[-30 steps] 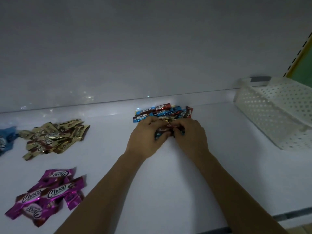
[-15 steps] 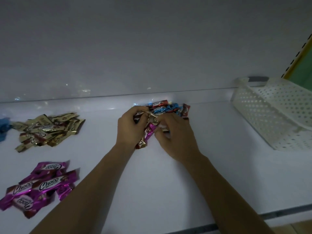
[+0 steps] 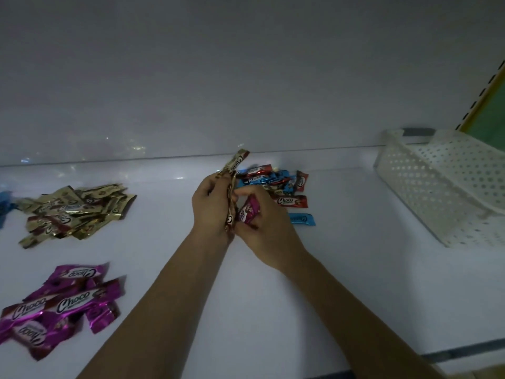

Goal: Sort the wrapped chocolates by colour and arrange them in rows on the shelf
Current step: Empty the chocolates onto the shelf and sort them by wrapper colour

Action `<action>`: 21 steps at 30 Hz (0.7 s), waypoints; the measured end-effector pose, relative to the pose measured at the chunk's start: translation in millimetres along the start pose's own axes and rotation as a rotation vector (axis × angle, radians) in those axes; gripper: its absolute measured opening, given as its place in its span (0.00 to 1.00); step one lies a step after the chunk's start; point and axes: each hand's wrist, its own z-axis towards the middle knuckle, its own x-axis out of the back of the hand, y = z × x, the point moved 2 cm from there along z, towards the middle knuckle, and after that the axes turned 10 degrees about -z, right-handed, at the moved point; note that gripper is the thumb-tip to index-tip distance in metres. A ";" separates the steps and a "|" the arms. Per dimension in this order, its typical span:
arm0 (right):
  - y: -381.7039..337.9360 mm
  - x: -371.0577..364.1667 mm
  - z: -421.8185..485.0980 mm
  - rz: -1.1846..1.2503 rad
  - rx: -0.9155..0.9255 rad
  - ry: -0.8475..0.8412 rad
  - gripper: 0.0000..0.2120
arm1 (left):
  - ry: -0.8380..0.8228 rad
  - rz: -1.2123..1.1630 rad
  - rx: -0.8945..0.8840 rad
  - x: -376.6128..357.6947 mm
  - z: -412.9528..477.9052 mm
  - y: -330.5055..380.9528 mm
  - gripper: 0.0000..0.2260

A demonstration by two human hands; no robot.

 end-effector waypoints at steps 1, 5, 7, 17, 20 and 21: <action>0.9 2.0 -0.6 0.121 -0.060 -0.001 0.19 | 0.024 -0.045 0.035 -2.1 -0.3 -2.5 0.06; 0.0 0.4 1.7 0.263 -0.144 -0.034 0.16 | 0.098 -0.243 0.213 -5.3 1.5 -3.9 0.08; -5.4 -0.5 1.5 0.252 -0.041 -0.038 0.15 | 0.089 -0.377 0.296 -5.6 2.1 0.9 0.12; -22.9 -4.6 9.2 0.124 -0.043 -0.044 0.10 | 0.071 -0.440 0.433 -3.8 -12.9 15.4 0.17; -37.6 -4.2 19.7 -0.187 0.018 -0.041 0.14 | 0.047 -0.409 0.423 1.6 -16.3 21.2 0.17; -43.2 -5.3 23.9 -0.286 0.024 -0.021 0.15 | 0.043 -0.408 0.421 2.7 -18.2 24.8 0.16</action>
